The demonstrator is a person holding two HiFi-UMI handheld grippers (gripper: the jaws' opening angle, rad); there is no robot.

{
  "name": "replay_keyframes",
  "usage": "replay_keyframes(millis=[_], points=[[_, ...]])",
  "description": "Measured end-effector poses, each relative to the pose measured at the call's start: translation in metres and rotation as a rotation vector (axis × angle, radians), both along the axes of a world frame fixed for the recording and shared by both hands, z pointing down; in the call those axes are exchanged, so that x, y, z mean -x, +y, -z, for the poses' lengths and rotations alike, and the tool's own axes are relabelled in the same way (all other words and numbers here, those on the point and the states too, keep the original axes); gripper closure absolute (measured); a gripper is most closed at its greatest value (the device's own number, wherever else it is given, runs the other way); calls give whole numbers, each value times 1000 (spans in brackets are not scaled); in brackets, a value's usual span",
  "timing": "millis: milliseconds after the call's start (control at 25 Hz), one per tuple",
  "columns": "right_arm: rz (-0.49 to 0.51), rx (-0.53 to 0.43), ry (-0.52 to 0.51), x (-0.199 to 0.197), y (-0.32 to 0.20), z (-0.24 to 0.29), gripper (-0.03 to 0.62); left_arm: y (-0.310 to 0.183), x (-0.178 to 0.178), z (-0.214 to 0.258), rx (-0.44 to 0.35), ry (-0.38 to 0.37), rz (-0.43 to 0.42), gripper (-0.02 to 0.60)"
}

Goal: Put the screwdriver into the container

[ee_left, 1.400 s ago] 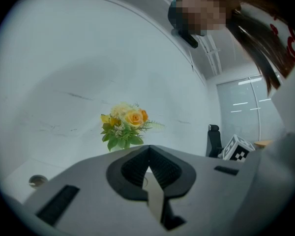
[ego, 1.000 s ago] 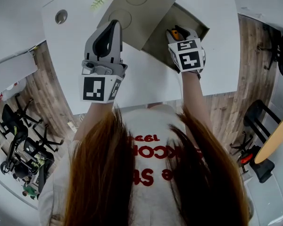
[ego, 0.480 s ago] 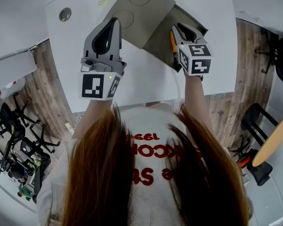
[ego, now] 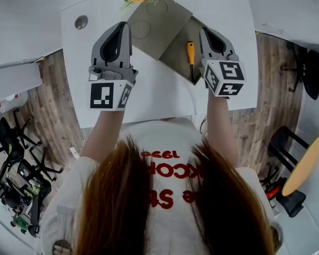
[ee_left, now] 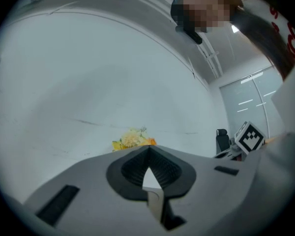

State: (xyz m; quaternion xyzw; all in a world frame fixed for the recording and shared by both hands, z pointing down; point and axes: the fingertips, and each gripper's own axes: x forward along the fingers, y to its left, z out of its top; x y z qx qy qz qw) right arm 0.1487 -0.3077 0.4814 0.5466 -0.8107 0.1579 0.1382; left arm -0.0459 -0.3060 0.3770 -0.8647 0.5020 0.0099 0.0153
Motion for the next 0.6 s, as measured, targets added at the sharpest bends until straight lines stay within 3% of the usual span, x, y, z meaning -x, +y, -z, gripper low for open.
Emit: replay_keyframes(millis=[600], points=[[65, -219, -62, 28, 1, 96, 588, 14, 39, 52, -127, -4, 101, 575]])
